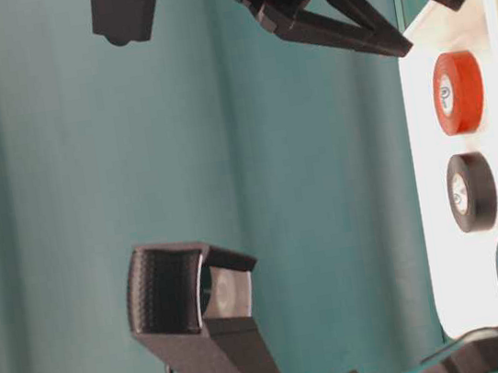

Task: Put the tape alternately from left to right into the white case.
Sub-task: 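Grasp the blue tape roll with the left gripper and lift it, then carry the blue roll into the white tray and lower it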

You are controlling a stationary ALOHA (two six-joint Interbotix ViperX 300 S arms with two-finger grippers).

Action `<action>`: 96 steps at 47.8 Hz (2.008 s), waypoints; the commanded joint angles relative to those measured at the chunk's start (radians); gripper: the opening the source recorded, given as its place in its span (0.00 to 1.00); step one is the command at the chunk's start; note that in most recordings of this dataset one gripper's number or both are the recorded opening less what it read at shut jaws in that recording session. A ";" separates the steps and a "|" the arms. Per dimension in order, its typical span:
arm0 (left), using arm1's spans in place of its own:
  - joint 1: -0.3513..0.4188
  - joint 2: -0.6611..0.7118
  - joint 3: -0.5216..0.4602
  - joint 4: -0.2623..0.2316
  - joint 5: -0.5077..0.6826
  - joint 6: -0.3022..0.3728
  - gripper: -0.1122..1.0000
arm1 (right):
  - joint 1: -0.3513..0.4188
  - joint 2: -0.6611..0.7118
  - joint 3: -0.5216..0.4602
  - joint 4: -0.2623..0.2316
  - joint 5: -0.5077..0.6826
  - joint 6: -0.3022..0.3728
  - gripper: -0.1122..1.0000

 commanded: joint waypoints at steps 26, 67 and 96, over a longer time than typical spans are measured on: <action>0.255 -0.051 -0.012 0.005 -0.003 0.221 0.35 | 0.005 -0.008 -0.009 0.003 -0.005 0.003 0.81; 0.584 0.005 -0.020 0.005 -0.152 0.459 0.35 | 0.006 -0.008 -0.009 0.005 -0.005 0.003 0.81; 0.611 0.052 -0.052 0.005 -0.163 0.495 0.35 | 0.006 -0.008 -0.009 0.005 -0.005 0.003 0.81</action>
